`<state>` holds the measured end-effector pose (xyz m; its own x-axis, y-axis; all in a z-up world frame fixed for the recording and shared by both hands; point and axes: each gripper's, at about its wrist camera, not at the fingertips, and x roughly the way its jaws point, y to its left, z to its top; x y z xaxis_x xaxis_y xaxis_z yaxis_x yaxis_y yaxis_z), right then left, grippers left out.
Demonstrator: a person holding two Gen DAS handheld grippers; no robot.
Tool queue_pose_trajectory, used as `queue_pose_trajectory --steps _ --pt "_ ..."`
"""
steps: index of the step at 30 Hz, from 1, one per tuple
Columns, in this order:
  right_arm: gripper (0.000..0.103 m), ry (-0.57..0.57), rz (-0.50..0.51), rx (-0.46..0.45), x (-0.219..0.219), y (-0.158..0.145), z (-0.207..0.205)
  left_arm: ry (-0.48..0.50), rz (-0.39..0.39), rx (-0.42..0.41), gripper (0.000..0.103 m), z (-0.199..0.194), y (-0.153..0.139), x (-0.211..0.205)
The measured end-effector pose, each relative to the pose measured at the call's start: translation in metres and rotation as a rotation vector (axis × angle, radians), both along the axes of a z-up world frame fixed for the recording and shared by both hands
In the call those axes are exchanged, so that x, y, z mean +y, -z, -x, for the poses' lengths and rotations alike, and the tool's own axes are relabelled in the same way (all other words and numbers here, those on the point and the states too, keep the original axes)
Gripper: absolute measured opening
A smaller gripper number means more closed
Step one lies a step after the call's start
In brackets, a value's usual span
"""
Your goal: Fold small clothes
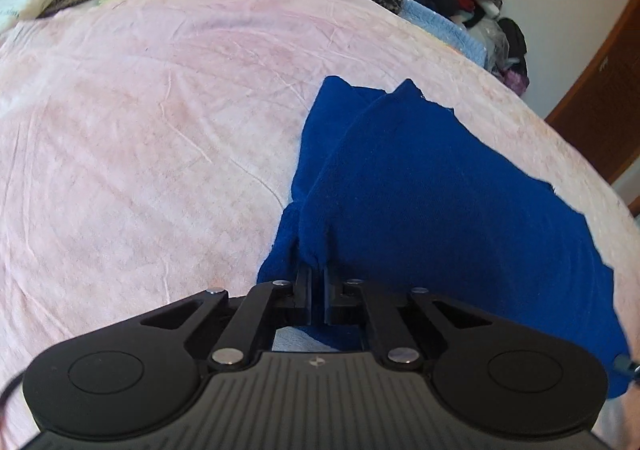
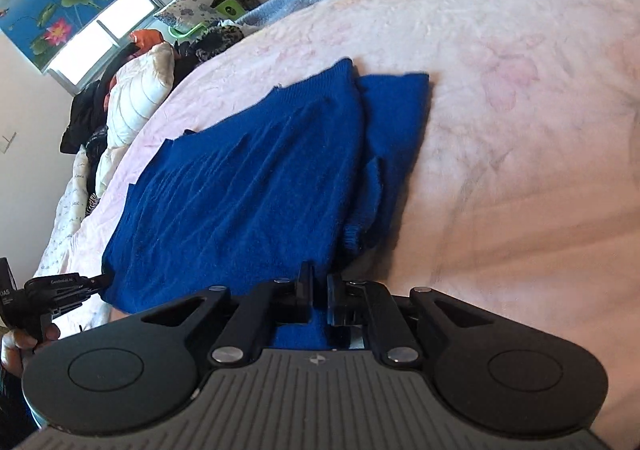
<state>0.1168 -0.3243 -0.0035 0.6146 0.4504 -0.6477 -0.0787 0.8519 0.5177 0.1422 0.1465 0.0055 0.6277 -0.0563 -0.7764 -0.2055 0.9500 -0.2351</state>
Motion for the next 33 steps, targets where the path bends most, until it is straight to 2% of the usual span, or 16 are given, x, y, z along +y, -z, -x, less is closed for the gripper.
queue_pose_trajectory --steps 2,4,6,10,12,13,14,15,17,19,23,25,27,28,29,33 --pt "0.003 0.015 0.001 -0.01 -0.008 -0.005 0.003 0.045 -0.075 -0.001 0.005 -0.001 0.003 -0.007" --pt "0.003 0.025 0.066 0.037 -0.013 0.012 -0.001 0.053 -0.111 -0.011 0.005 0.0 0.004 -0.012" --pt "0.004 0.02 0.008 0.036 -0.017 0.021 0.003 0.049 -0.127 -0.012 0.006 0.0 0.003 -0.015" --pt "0.014 0.037 -0.039 -0.009 -0.017 0.007 0.015 0.001 -0.106 -0.044 0.01 0.015 -0.007 -0.009" --pt "0.014 0.048 -0.006 -0.049 -0.015 -0.006 0.02 -0.05 -0.069 -0.063 0.013 0.029 -0.015 -0.002" --pt "0.015 0.038 0.019 -0.074 -0.011 -0.014 0.021 -0.078 -0.045 -0.072 0.017 0.034 -0.018 0.0" --pt "0.022 0.028 0.036 -0.09 -0.006 -0.021 0.02 -0.098 -0.018 -0.075 0.025 0.037 -0.019 0.002" --pt "0.035 0.01 0.051 -0.107 0.001 -0.027 0.018 -0.12 0.002 -0.069 0.031 0.038 -0.02 0.002" --pt "0.049 -0.044 0.089 -0.146 0.019 -0.034 0.01 -0.173 0.034 -0.048 0.066 0.037 -0.017 0.0" --pt "0.053 -0.092 0.149 -0.148 0.043 -0.034 -0.001 -0.216 0.06 -0.038 0.073 0.036 -0.014 -0.004" --pt "0.051 -0.104 0.324 -0.133 0.093 -0.019 -0.021 -0.255 0.102 0.013 0.072 0.028 0.0 -0.016" --pt "0.052 -0.097 0.444 -0.117 0.114 -0.003 -0.026 -0.26 0.043 -0.008 0.071 0.026 0.003 -0.025" --pt "0.054 -0.094 0.511 -0.162 0.123 0.006 -0.021 -0.262 0.002 -0.012 0.057 0.024 0.003 -0.029" --pt "0.054 -0.09 0.52 -0.168 0.125 0.007 -0.019 -0.262 -0.014 -0.014 0.024 0.023 0.003 -0.028" --pt "0.054 -0.084 0.514 -0.163 0.123 0.007 -0.018 -0.264 -0.015 -0.014 0.016 0.022 0.005 -0.025" --pt "0.054 -0.099 0.515 -0.191 0.115 0.011 -0.01 -0.191 -0.034 -0.014 0.011 0.02 0.005 -0.021"
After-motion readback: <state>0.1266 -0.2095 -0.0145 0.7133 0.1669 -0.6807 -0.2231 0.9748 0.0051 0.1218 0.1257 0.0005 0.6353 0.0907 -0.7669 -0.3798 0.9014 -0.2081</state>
